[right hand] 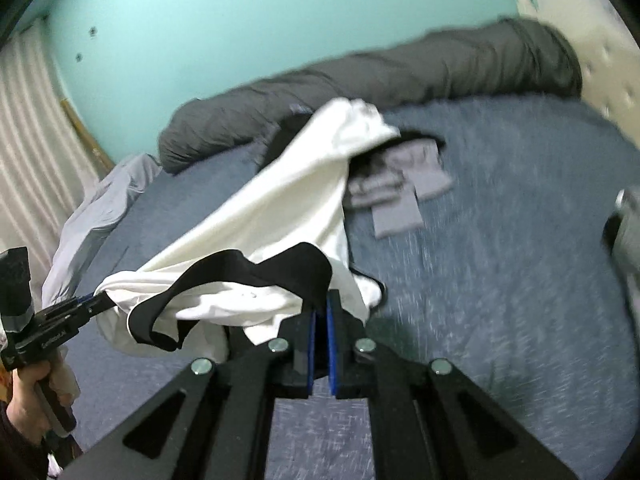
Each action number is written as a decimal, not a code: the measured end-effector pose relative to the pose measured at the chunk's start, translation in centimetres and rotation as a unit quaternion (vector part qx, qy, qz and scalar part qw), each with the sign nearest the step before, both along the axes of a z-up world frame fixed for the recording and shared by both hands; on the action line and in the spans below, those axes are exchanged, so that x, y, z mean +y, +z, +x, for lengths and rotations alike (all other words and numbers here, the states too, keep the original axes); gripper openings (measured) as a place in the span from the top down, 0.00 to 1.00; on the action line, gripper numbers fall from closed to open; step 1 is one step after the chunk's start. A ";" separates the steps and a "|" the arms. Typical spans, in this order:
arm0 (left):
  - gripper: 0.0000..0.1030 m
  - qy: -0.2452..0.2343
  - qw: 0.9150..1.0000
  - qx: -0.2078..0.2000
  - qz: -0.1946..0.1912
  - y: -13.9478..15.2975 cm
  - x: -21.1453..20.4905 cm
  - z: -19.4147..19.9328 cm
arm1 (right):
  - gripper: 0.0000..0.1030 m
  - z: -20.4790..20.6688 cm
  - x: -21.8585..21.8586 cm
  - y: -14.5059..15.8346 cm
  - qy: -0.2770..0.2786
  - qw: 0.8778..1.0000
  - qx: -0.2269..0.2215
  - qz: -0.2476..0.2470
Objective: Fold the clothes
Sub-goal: 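Lift the white shirt with both tools, spreading it between them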
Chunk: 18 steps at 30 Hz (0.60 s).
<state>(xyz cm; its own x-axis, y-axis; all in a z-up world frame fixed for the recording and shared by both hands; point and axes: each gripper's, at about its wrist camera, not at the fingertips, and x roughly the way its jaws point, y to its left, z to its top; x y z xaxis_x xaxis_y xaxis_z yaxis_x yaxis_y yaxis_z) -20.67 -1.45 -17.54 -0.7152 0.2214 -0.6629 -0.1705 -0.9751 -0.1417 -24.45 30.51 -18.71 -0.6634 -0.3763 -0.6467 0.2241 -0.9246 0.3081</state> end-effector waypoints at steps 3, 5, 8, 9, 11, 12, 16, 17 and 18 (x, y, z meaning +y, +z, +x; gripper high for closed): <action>0.90 0.004 1.000 0.027 0.001 3.9 -0.6 2.5 | 0.96 2.0 0.1 4.6 0.003 1.000 0.030 0.003; 0.90 0.005 0.999 0.042 0.003 6.3 -0.8 4.1 | 0.96 3.3 0.2 7.6 0.005 0.999 0.051 0.004; 0.90 0.007 0.998 0.063 0.006 9.7 -1.1 6.3 | 0.96 5.4 0.2 11.9 0.009 0.997 0.080 0.010; 0.90 0.008 0.998 0.068 0.007 10.7 -1.1 7.0 | 0.96 6.0 0.2 13.1 0.010 0.996 0.089 0.012; 0.90 0.009 0.997 0.078 0.010 12.4 -1.0 8.2 | 0.96 7.3 0.4 15.5 0.011 0.994 0.106 0.014; 0.90 0.009 0.996 0.087 0.009 13.6 -1.0 9.1 | 0.96 8.0 0.5 16.7 0.011 0.993 0.115 0.014; 0.90 0.008 0.994 0.111 0.011 17.5 -0.9 11.6 | 0.96 10.3 0.9 21.0 0.011 0.990 0.141 0.013; 0.90 0.007 0.993 0.117 0.011 18.4 -0.9 12.1 | 0.96 10.8 1.0 22.1 0.011 0.989 0.149 0.014; 0.90 0.006 0.992 0.122 0.011 19.3 -0.8 12.7 | 0.96 11.4 1.1 23.1 0.010 0.988 0.156 0.016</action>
